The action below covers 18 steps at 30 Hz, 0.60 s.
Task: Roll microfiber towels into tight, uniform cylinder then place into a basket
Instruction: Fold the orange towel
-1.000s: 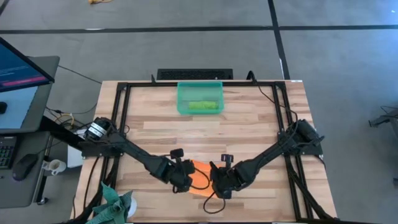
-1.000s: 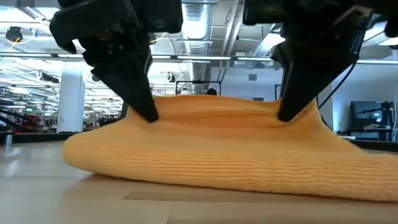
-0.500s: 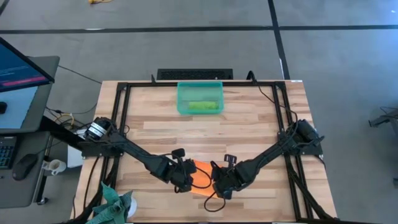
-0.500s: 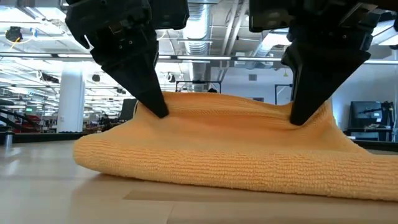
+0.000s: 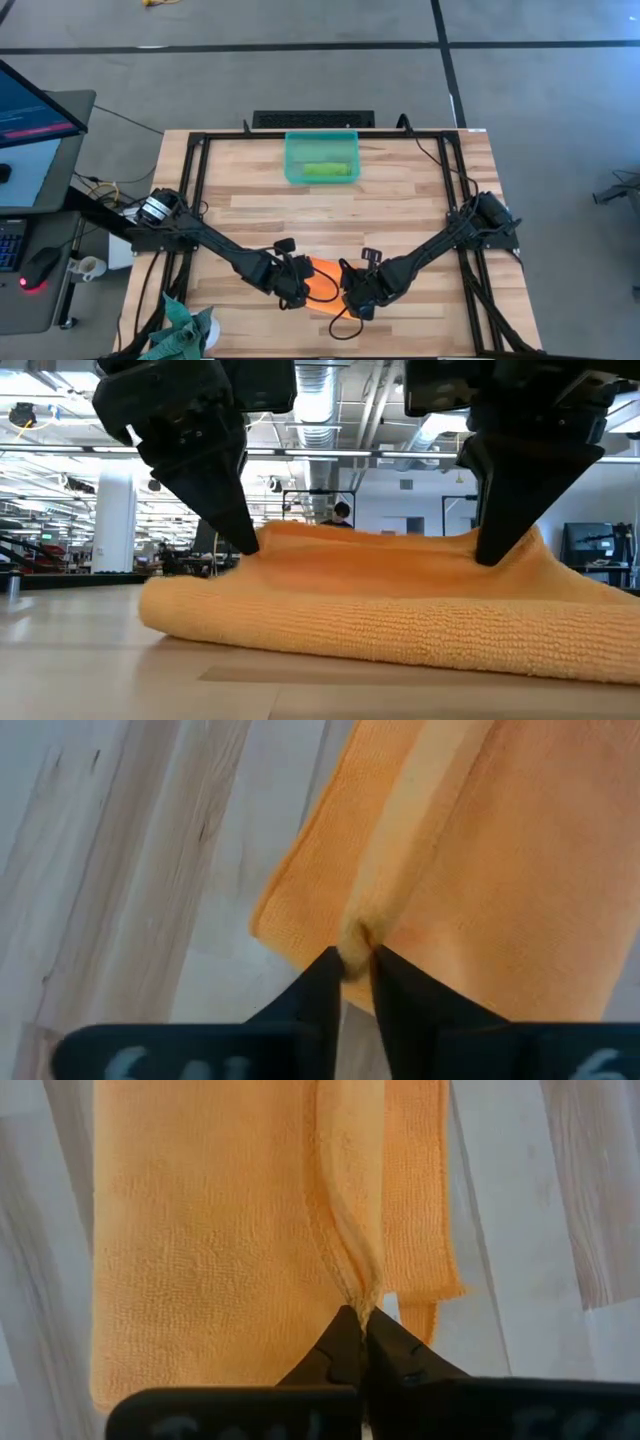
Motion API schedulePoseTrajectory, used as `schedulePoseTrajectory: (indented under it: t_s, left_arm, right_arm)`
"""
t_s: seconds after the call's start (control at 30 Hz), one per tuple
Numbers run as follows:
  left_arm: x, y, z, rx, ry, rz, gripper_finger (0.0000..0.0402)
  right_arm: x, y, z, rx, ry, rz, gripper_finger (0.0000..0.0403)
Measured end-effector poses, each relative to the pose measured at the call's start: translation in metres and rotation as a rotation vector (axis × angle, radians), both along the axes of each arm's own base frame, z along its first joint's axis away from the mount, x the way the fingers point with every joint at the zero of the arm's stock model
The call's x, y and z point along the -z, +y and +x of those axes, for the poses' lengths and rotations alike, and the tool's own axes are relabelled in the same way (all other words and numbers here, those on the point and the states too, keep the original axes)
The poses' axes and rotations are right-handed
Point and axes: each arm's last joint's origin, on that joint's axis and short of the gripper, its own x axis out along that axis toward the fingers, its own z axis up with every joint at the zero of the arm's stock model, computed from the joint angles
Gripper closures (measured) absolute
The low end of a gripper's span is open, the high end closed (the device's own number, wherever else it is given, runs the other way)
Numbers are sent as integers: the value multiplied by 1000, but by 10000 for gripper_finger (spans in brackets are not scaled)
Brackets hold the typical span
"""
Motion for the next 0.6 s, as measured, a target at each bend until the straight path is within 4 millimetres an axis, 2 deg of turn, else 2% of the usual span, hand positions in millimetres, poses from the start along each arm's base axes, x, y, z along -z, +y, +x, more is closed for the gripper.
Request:
schedulePoseTrajectory:
  t_s: [0.13, 0.3, 0.43, 0.6]
  left_arm:
    - [0, 0, 0, -13, -3, -20, 309]
    - [0, -1, 0, 20, 7, -15, 277]
    - [-4, -5, 1, 71, 20, -35, 272]
    - [-20, -20, 5, 126, -43, -13, 281]
  right_arm:
    - [0, 0, 0, -1, -3, 1, 397]
    - [0, 0, 1, -6, -15, -12, 385]
    - [0, -3, 3, 4, -18, -15, 386]
    - [2, -10, 7, 29, -49, -35, 396]
